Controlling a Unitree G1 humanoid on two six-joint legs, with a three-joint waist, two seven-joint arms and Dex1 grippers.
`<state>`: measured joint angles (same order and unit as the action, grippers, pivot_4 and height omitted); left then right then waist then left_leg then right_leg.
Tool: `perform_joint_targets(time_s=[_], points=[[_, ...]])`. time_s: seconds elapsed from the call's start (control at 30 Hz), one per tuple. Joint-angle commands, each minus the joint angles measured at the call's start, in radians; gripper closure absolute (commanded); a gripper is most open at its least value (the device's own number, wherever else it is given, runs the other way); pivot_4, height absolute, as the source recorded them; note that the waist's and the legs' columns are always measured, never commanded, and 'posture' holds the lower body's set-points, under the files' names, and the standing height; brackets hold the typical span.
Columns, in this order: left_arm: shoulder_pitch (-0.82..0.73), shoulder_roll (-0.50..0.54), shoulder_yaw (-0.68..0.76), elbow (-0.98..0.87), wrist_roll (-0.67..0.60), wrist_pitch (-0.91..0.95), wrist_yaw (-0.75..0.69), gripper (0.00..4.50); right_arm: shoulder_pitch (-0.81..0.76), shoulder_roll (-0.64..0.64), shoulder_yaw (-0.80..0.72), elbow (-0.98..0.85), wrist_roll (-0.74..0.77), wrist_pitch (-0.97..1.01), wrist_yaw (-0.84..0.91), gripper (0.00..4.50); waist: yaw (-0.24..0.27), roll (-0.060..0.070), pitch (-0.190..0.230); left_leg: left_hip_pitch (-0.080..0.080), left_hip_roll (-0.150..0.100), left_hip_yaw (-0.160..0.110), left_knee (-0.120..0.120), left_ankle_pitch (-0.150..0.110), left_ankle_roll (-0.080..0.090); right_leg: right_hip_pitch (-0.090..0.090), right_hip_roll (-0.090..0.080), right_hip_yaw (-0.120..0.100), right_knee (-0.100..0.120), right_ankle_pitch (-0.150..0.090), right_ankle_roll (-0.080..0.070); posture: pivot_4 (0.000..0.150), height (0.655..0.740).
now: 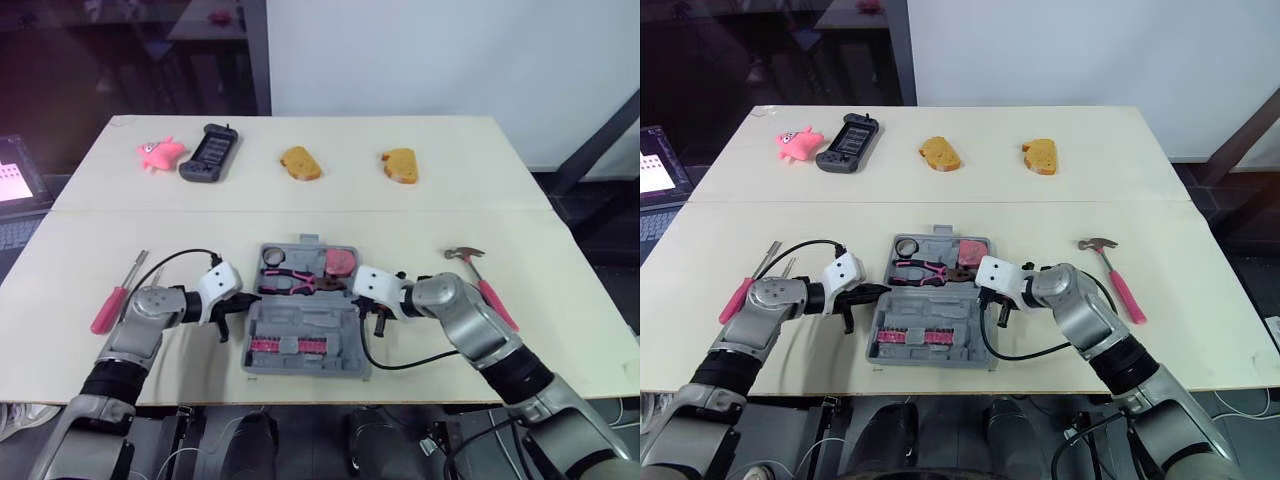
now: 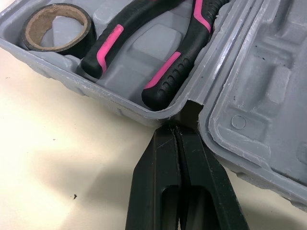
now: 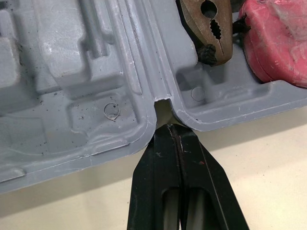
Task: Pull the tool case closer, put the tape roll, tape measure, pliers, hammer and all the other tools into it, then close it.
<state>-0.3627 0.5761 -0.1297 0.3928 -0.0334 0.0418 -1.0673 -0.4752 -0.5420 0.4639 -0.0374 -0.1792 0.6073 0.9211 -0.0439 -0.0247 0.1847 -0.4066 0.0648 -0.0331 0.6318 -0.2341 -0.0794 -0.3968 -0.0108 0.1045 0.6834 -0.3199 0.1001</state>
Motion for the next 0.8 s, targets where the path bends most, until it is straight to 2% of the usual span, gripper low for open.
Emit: perform_joint_targets(time_s=[0.03, 0.5, 0.8], points=[[0.027, -0.013, -0.032, -0.032, -0.011, 0.006, -0.025, 4.45, 0.008, 0.034, 0.032, -0.044, 0.015, -0.005, 0.011, 4.5, -0.001, 0.0, 0.0, 0.0, 0.0, 0.0, 0.0, 0.0, 0.0, 0.0, 0.0, 0.0, 0.0, 0.0, 0.0, 0.15, 0.74], [0.09, 0.02, 0.002, -0.102, -0.025, 0.046, -0.014, 4.45, -0.005, 0.049, 0.036, -0.026, 0.005, -0.009, 0.012, 4.5, -0.005, 0.0, 0.0, 0.0, 0.0, 0.0, -0.001, 0.0, 0.0, 0.0, 0.0, 0.0, 0.0, 0.0, 0.0, 0.15, 0.74], [0.053, 0.023, 0.008, -0.046, -0.017, 0.025, -0.004, 4.45, -0.009, 0.042, 0.024, -0.019, 0.002, 0.0, 0.015, 4.5, -0.006, 0.0, 0.0, 0.001, 0.0, 0.0, -0.001, 0.0, 0.0, 0.0, 0.0, 0.0, 0.0, 0.0, 0.0, 0.15, 0.74]])
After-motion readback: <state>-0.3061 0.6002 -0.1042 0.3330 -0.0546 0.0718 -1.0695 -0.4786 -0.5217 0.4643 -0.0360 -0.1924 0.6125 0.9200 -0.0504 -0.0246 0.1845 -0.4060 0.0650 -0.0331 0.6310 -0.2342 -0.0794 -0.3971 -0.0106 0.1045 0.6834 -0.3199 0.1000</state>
